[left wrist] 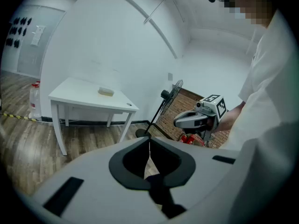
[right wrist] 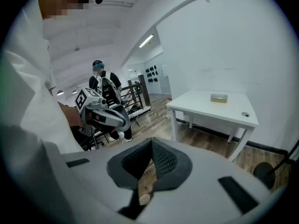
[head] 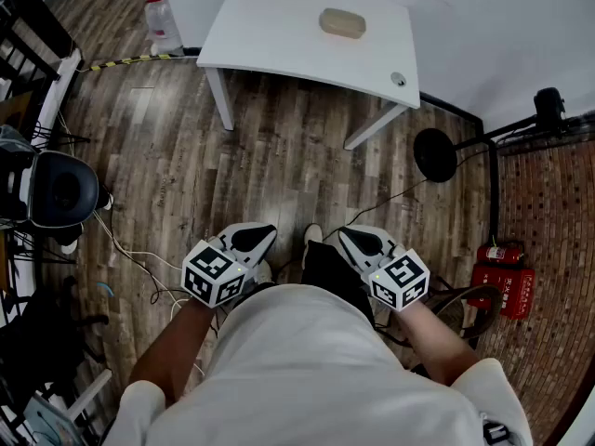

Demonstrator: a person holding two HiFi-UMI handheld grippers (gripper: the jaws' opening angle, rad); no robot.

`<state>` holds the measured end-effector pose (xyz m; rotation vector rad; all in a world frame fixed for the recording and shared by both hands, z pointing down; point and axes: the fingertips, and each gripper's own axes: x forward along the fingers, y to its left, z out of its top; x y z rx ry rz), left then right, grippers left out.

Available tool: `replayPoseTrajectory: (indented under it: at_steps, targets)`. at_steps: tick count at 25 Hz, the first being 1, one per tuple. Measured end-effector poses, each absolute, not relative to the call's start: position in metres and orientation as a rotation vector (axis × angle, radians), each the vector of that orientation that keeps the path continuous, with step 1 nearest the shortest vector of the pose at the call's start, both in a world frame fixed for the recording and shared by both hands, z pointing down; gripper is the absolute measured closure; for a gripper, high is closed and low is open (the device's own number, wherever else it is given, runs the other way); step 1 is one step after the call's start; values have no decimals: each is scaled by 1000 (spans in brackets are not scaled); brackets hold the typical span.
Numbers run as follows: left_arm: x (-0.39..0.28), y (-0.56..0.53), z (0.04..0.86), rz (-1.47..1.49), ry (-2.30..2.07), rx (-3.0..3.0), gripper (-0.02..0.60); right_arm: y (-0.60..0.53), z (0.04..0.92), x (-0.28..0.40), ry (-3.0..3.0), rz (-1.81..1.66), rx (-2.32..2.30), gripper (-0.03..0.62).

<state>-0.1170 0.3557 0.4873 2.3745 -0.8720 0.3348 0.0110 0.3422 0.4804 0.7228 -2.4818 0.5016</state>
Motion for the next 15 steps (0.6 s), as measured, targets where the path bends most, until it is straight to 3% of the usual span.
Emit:
replayPoseTrajectory:
  at_steps: [15]
  targets:
    - [-42, 181, 471, 452, -898, 2419, 560, 147, 463, 50, -2581, 434, 747, 587]
